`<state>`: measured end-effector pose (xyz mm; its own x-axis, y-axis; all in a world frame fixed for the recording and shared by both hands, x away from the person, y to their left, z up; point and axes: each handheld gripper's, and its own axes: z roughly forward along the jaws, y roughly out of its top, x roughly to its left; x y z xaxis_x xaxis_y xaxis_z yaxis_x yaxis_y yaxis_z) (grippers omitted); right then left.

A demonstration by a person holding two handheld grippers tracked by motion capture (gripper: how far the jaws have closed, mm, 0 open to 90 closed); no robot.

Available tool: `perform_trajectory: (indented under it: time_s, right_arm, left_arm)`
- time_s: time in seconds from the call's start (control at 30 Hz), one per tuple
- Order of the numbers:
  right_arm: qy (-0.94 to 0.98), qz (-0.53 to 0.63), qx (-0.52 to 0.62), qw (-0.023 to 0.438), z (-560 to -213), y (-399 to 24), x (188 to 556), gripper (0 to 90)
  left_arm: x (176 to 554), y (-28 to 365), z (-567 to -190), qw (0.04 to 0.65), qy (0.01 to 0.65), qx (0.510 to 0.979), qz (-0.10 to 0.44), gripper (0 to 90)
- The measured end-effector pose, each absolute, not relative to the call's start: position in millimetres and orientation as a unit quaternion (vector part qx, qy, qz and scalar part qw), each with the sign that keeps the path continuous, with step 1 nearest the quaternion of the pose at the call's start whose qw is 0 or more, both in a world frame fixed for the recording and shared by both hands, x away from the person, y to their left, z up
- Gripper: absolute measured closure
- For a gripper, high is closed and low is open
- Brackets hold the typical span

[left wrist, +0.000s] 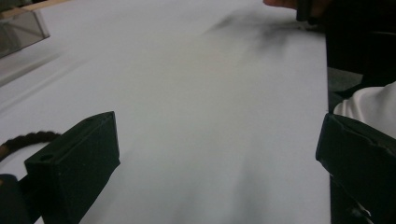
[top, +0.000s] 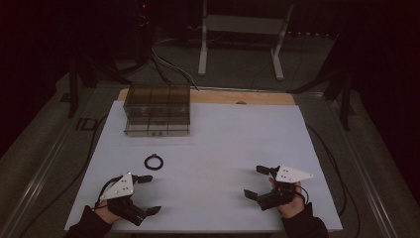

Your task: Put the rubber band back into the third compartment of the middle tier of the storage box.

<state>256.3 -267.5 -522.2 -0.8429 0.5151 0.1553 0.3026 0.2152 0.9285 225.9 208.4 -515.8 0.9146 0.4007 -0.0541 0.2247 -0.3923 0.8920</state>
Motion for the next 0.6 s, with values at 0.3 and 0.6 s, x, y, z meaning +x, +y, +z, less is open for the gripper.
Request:
perform_trajectory:
  time_s: [0.3,0.6]
  right_arm:
    - [0.774,0.570,0.259,0.094,-521,-266,256,0.0]
    - [0.773,0.571,0.260,0.095,-520,-267,255,0.0]
  left_arm:
    - [227,204,-505,0.520,0.176,0.832,0.081,0.3]
    - [230,202,-493,0.521,0.167,0.833,0.082,0.3]
